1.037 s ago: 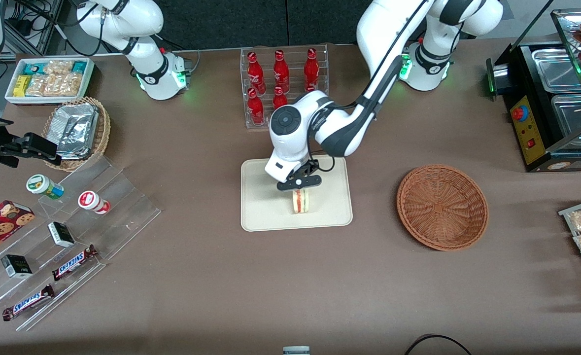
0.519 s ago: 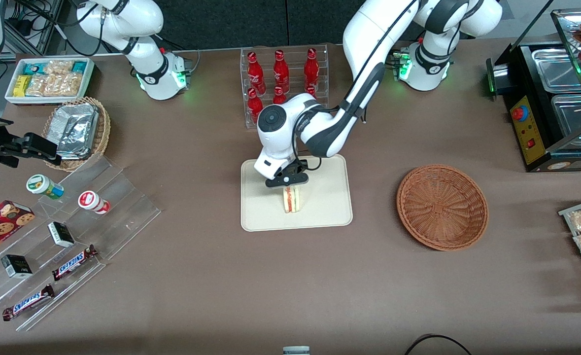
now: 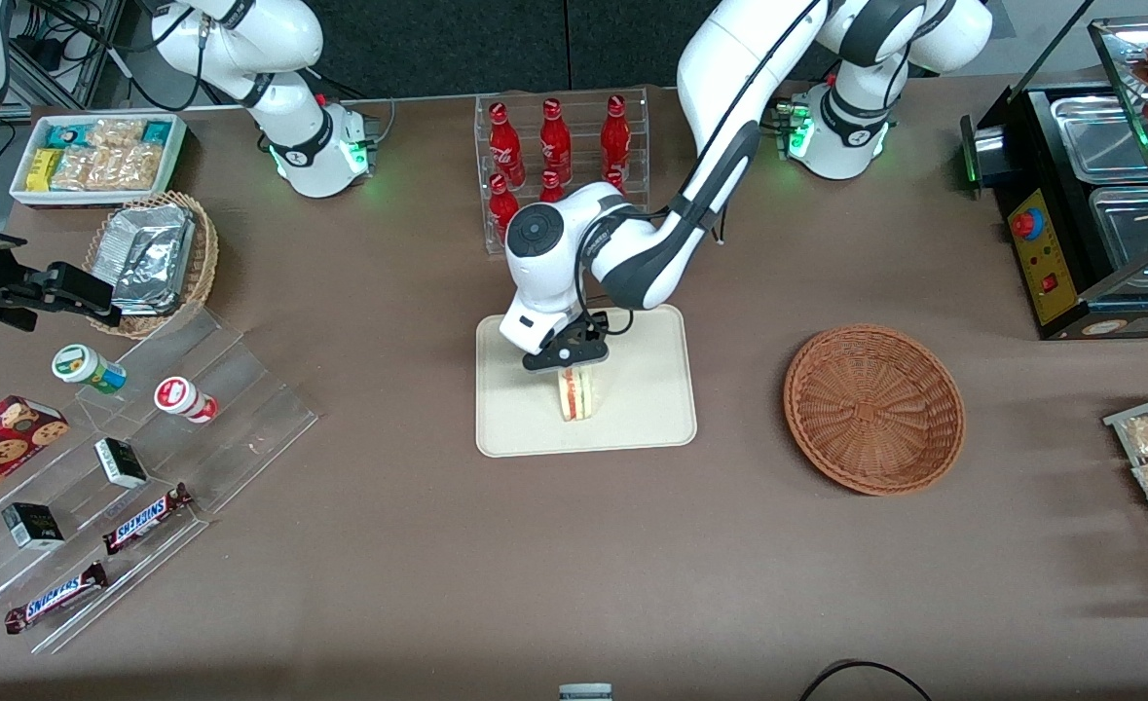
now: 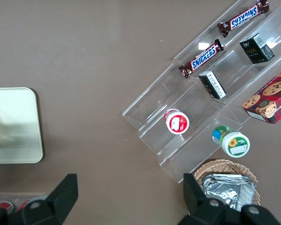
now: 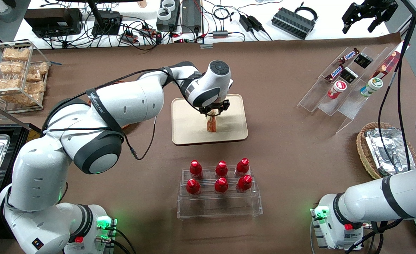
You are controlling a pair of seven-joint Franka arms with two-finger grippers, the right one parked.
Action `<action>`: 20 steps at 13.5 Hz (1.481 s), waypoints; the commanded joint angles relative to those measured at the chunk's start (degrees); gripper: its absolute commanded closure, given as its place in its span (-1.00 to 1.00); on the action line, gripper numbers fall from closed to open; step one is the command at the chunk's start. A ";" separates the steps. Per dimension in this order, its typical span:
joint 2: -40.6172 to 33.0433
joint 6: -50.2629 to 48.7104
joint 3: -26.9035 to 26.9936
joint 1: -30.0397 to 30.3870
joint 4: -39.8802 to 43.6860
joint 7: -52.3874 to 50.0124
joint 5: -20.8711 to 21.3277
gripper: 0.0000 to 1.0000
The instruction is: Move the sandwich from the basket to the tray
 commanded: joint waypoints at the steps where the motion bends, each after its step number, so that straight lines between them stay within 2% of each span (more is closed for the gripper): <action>1: -4.23 -3.85 0.77 -0.37 0.31 -2.73 0.16 -1.00; 5: -10.82 -10.18 0.85 3.66 0.31 -0.54 -1.77 -1.00; 8: -15.13 -16.16 0.85 6.74 0.04 6.13 -2.22 -1.00; 10: -19.17 -21.77 0.85 9.20 -0.39 12.27 -2.39 -1.00; 12: -23.47 -27.66 0.85 13.85 -0.57 20.78 -5.02 -1.00; 15: -28.84 -34.79 0.85 20.00 -1.53 32.30 -5.47 -1.00; 20: -39.30 -36.56 0.94 30.64 -8.65 49.53 -5.56 -1.00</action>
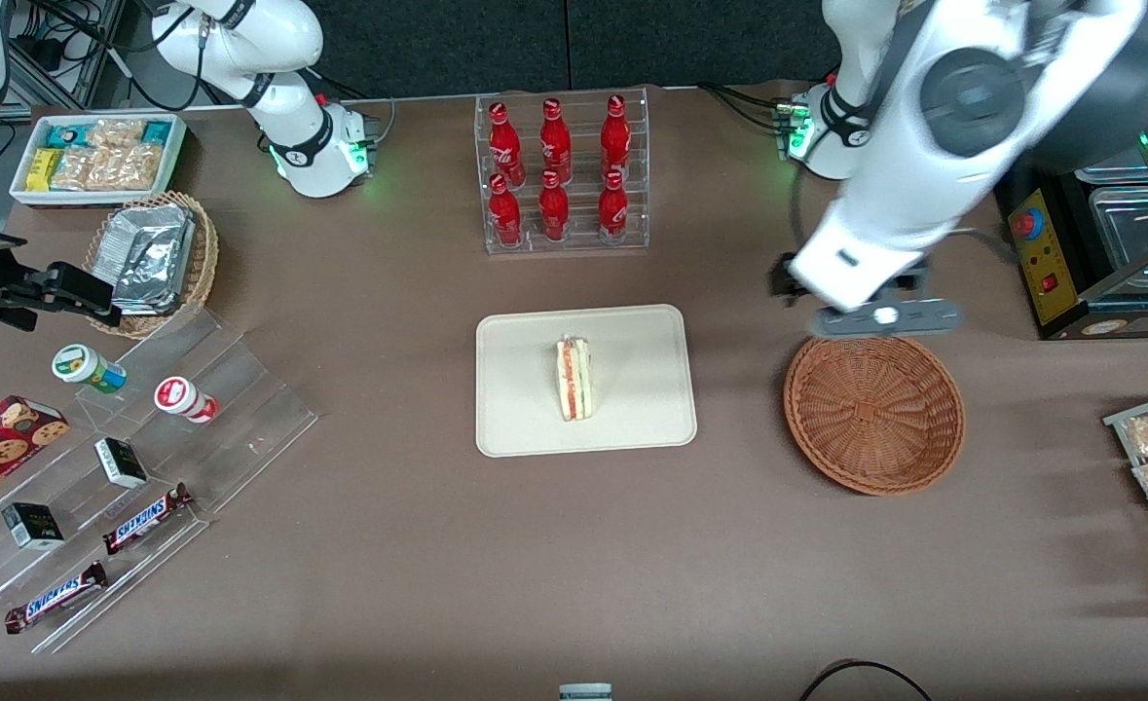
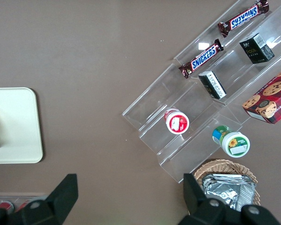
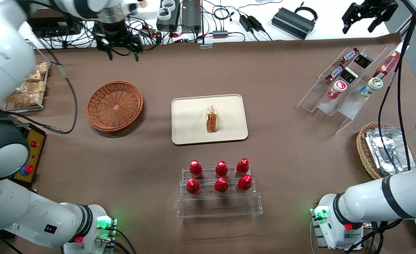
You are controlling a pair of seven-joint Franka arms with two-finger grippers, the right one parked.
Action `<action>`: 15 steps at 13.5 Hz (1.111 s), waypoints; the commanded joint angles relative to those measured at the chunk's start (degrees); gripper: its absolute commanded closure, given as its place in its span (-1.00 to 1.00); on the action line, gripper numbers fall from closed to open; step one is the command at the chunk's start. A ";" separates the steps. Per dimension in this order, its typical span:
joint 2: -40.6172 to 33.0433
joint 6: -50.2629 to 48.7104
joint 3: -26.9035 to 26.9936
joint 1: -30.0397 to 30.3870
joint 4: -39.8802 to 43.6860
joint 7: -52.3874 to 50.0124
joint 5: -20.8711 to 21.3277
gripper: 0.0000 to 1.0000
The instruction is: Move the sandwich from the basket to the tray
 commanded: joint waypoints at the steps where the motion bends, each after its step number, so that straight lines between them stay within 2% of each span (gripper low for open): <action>1: -5.78 -1.72 -0.69 5.33 -4.42 8.29 -0.87 -1.00; 5: -8.77 -6.21 -0.43 13.51 -4.33 21.21 -0.87 -1.00; 7: -9.39 -6.74 -0.16 14.32 -4.07 21.24 -0.78 -1.00; 10: -12.03 -7.62 4.31 14.32 -5.12 21.33 -0.51 -1.00; 15: -11.59 -7.10 4.76 14.94 -4.51 19.74 -0.78 -1.00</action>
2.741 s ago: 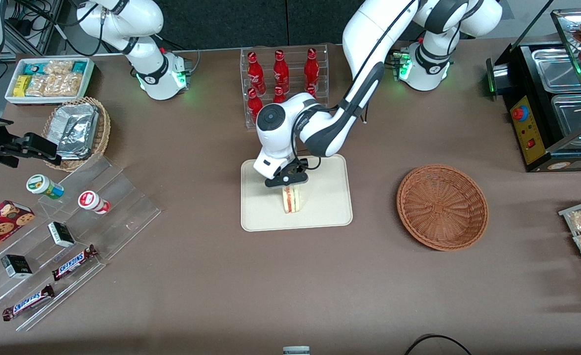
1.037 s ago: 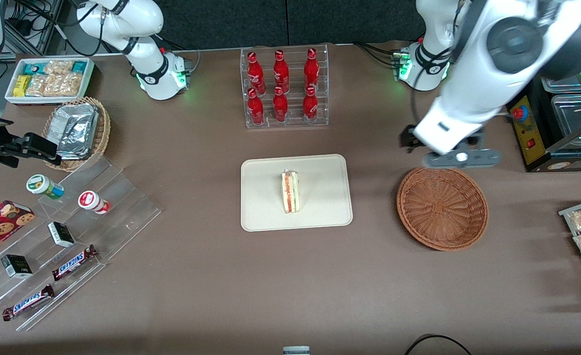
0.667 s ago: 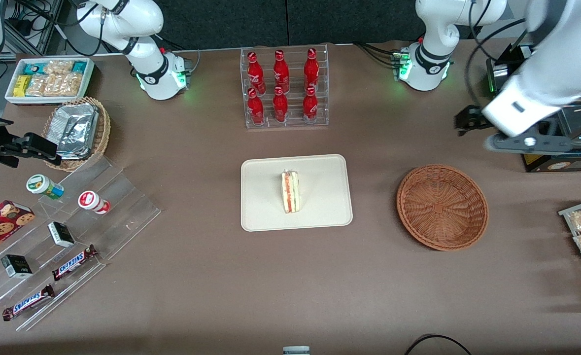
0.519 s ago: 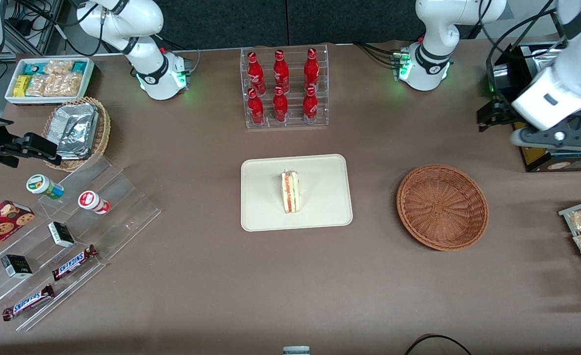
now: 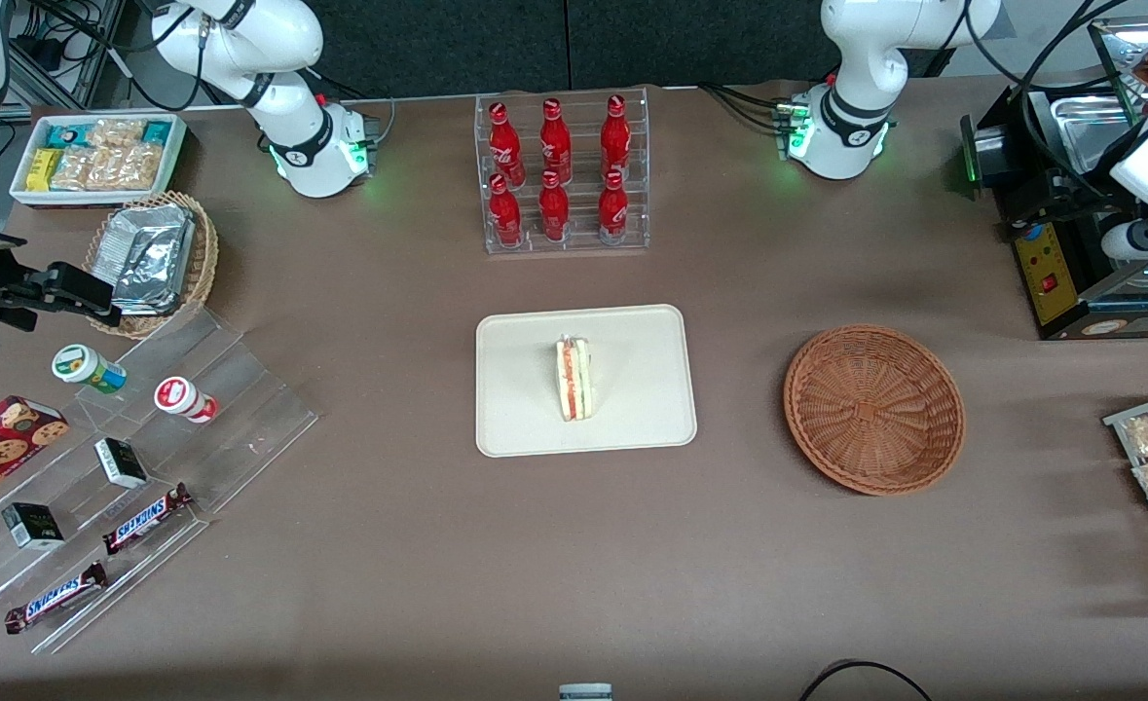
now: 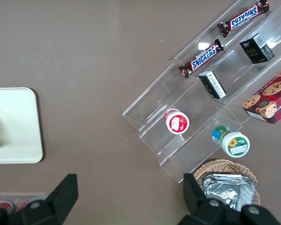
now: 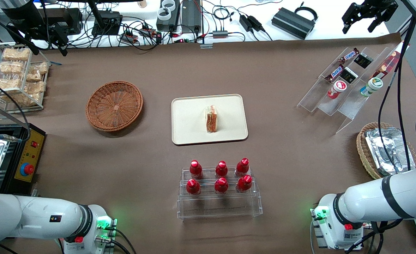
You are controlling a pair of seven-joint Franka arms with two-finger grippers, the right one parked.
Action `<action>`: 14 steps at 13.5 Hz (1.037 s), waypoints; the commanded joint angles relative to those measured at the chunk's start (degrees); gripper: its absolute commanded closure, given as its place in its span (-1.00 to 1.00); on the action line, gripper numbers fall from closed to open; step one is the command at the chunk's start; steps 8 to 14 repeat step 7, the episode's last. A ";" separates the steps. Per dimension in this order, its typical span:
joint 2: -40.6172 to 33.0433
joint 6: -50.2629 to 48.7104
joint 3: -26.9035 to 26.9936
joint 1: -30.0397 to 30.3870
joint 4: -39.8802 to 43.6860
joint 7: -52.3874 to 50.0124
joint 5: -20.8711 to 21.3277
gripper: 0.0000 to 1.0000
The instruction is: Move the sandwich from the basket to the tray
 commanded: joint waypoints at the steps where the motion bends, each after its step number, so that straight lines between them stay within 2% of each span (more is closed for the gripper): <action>1: -0.92 0.37 -0.42 0.56 -0.72 -0.64 -0.79 -1.00; 5: 2.68 0.54 -0.59 0.47 3.58 -0.64 -1.22 -1.00; 14: 3.04 0.54 -0.59 0.47 4.03 -0.73 -1.84 -1.00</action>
